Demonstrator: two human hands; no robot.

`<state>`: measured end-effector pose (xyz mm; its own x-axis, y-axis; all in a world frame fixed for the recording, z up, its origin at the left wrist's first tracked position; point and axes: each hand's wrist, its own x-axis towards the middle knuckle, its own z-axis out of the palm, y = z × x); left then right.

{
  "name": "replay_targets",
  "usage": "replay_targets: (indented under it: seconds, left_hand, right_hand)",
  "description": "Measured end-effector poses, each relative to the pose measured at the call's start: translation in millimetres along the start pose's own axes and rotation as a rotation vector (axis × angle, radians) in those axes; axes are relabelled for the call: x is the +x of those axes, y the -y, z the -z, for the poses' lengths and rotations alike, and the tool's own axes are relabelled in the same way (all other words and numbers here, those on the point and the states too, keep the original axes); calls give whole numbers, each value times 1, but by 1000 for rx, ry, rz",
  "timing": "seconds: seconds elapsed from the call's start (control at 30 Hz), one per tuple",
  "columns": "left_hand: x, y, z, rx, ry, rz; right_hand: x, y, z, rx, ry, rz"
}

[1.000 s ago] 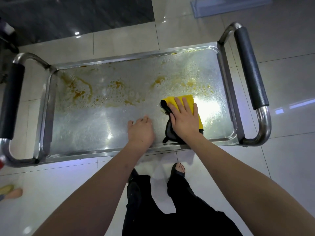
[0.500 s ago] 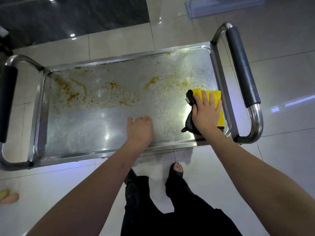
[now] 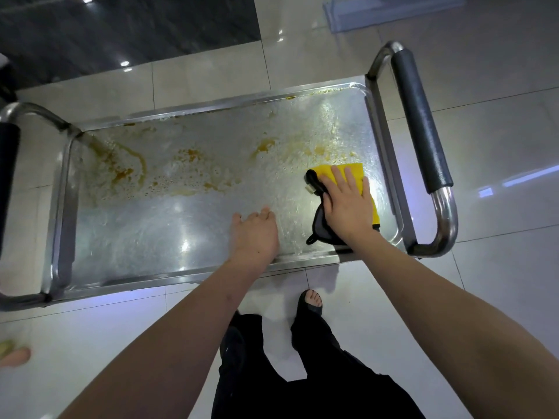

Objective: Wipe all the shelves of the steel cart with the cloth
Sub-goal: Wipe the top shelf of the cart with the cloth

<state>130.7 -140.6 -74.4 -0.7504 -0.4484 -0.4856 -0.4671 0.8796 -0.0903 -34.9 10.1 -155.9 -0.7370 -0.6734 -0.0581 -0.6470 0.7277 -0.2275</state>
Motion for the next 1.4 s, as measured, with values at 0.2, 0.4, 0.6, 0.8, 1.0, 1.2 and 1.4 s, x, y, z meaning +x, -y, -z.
replay_targets:
  seconds: [0.2, 0.4, 0.6, 0.8, 1.0, 1.2, 1.4]
  left_hand:
    - [3, 1, -6, 20, 50, -20]
    - [6, 4, -12, 9, 88, -39]
    - [5, 7, -11, 23, 106, -67]
    - [6, 11, -15, 22, 89, -94]
    - [8, 12, -17, -6, 141, -106]
    - [10, 8, -10, 10, 185, -105]
    - [7, 10, -4, 36, 208, -93]
  right_hand:
    - [-4, -42, 19, 70, -1, -194]
    - [-34, -39, 18, 84, -26, -274]
    - [-49, -44, 14, 60, -20, -247]
    - [-28, -47, 12, 79, -52, -194]
    - [1, -27, 9, 18, -32, -208]
    - [-16, 29, -10, 20, 0, 23]
    - [-12, 5, 2, 24, 41, 45]
